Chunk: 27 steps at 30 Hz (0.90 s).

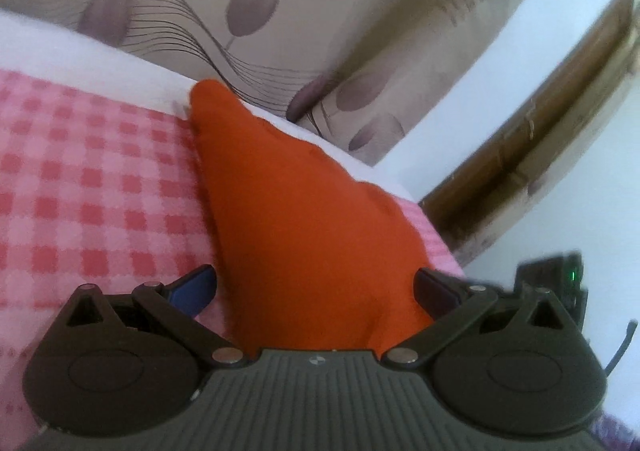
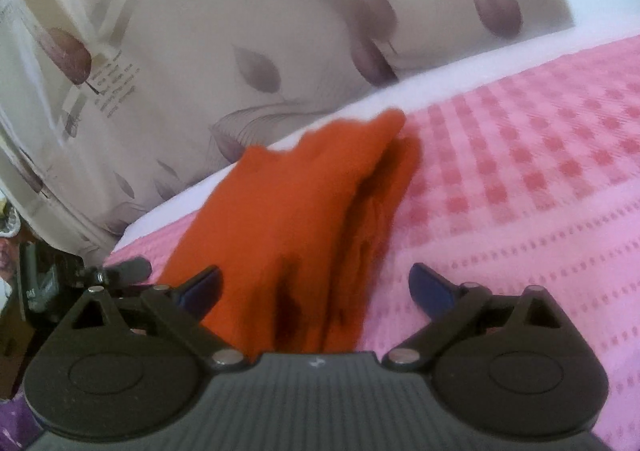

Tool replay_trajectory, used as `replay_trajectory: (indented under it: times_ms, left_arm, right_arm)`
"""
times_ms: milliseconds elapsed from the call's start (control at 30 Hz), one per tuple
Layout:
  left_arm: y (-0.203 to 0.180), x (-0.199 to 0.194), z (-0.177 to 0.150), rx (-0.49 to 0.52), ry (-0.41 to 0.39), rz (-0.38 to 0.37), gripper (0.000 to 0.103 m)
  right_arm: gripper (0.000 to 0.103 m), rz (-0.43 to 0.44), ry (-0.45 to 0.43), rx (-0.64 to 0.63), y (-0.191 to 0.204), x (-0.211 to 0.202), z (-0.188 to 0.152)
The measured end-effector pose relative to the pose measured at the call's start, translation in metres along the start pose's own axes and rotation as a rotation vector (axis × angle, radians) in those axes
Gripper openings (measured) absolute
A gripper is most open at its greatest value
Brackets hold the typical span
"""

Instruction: Fold small clothes

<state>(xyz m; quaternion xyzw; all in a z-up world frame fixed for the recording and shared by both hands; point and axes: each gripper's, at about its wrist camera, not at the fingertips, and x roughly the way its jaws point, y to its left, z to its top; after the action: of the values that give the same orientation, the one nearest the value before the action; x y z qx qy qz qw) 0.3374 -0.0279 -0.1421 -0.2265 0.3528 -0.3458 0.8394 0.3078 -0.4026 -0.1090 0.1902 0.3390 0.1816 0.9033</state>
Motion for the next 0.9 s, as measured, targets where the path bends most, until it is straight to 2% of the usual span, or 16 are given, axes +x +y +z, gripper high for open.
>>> replay_trajectory:
  times_ms: [167,333,567,900]
  left_arm:
    - [0.006,0.012,0.009,-0.002,0.031,-0.058,0.103]
    - [0.007,0.022,0.015,-0.006,0.037,-0.086,0.103]
    - [-0.007,0.031,0.013,0.071,0.054,-0.025,0.103]
    - [-0.027,0.038,0.005,0.209,0.066,0.07,0.103]
  right_arm:
    - [0.101,0.112,0.021,0.043,-0.015,0.015,0.013]
    - [0.101,0.181,0.083,0.013,-0.013,0.029,0.021]
    - [0.103,0.204,0.102,-0.001,-0.012,0.043,0.029]
    - [0.103,0.188,0.058,-0.02,-0.011,0.038,0.022]
